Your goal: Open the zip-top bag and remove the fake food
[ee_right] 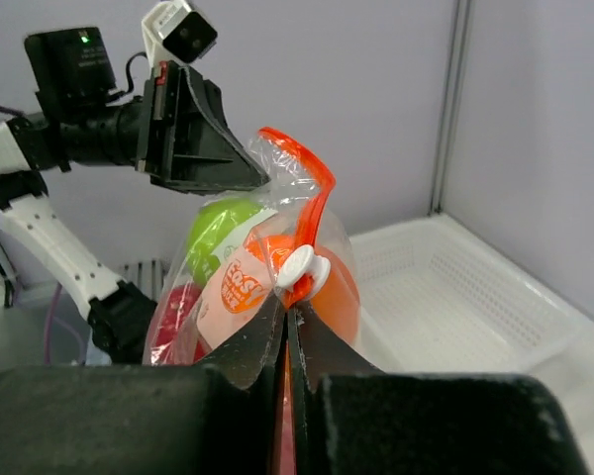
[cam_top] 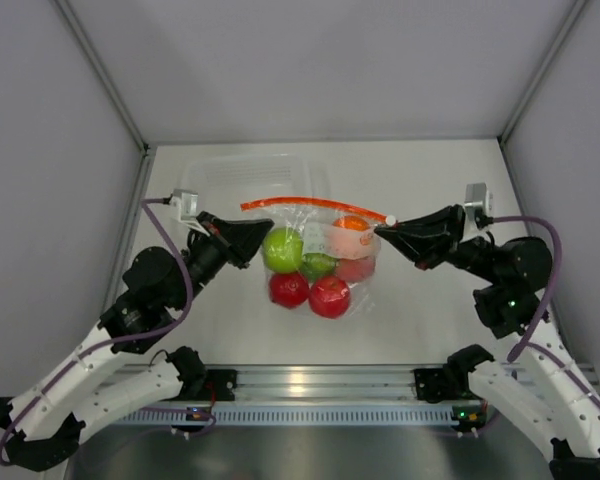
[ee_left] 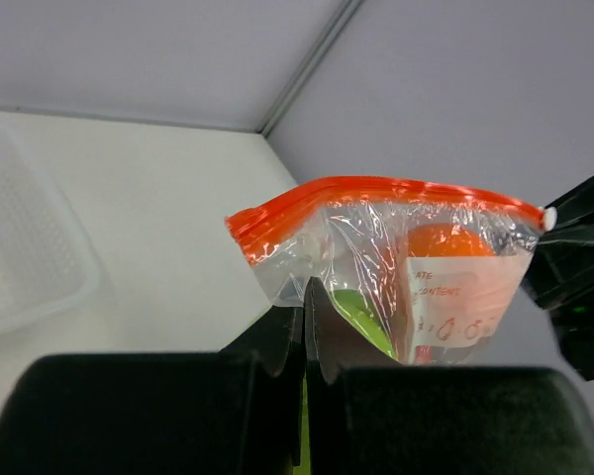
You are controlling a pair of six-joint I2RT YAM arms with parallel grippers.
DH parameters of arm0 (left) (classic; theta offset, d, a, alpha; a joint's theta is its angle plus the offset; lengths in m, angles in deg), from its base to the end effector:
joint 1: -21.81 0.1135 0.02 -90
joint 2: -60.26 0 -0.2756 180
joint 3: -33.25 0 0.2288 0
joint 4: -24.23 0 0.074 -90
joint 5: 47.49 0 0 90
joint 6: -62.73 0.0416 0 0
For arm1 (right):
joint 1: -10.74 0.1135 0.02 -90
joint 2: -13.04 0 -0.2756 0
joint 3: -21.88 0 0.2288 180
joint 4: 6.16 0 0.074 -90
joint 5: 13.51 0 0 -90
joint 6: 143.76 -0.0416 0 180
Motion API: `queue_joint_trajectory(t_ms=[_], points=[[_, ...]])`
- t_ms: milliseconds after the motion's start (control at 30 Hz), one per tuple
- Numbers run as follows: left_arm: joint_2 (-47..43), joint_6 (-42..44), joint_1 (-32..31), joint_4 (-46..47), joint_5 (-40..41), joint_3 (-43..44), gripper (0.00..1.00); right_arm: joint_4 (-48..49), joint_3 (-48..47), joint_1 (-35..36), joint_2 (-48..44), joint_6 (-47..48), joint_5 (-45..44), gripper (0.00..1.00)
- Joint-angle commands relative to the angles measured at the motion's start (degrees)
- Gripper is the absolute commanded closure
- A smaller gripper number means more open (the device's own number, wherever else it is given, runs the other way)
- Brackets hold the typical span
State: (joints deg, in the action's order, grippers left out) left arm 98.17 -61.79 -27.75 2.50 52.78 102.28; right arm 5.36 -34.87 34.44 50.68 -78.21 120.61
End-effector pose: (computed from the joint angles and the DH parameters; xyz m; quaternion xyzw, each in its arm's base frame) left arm 0.0782 -0.0803 0.4198 0.0166 0.6477 -0.4656 0.6029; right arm 0.0866 0.0697 0.4096 -0.3233 0.4611 0.4983 0.6592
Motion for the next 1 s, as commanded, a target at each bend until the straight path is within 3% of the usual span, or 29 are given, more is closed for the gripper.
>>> queue_joint_trajectory(t_ms=[0, 100, 267, 300, 333, 367, 433, 467, 567, 767, 867, 933, 967], points=[[0.1, 1.9, 0.1, 3.4, 4.7, -4.3, 1.0, -30.8, -10.8, -0.8, 2.9, 17.9, 3.4, 1.0], [-0.7, 1.9, 0.1, 4.2, 6.2, -7.5, 0.86, -44.9, -16.0, -0.7, 6.6, 28.0, 3.9, 1.0], [-2.7, 2.2, 0.1, 9.9, 4.8, -17.0, 0.89, -47.0, -13.8, -0.2, 10.6, 29.3, 6.7, 1.0], [-2.9, 2.5, 0.1, 10.7, 5.4, -18.5, 0.84, -47.5, -13.0, 0.0, 11.2, 29.5, 6.8, 1.0], [-3.3, 3.1, 0.1, 11.6, 6.6, -19.5, 0.76, -49.1, -12.5, 0.2, 12.2, 31.3, 6.4, 1.0], [-3.6, 3.9, 0.1, 11.9, 7.3, -21.5, 0.53, -49.7, -12.1, 0.6, 12.8, 31.8, 4.0, 1.0], [-3.5, 5.1, 0.1, 12.1, 8.5, -22.8, 0.33, -51.3, -12.2, 1.3, 15.5, 32.8, 0.7, 1.0], [-3.4, 5.5, 0.1, 12.1, 10.3, -23.2, 0.18, -54.6, -13.1, 1.7, 16.6, 33.6, 0.4, 1.0], [-2.6, 7.4, 0.1, 12.0, 10.3, -23.2, 0.06, -56.6, -15.8, 3.5, 18.5, 34.4, -2.3, 1.0], [1.5, 15.6, 0.1, 8.8, 8.9, -13.7, 0.04, -63.7, -21.8, 8.8, 20.4, 35.5, -12.3, 1.0], [6.9, 22.1, 0.1, 10.2, -5.0, -6.6, 0.05, -64.3, -22.9, 9.9, 19.7, 36.0, -12.7, 1.0], [10.6, 25.3, 0.1, 14.4, -24.2, -3.7, 0.06, -63.6, -22.6, 10.0, 18.3, 36.2, -12.1, 1.0], [12.0, 27.3, 0.1, 15.4, -30.1, -2.5, 0.07, -63.2, -22.5, 10.0, 17.8, 36.2, -11.9, 1.0]])
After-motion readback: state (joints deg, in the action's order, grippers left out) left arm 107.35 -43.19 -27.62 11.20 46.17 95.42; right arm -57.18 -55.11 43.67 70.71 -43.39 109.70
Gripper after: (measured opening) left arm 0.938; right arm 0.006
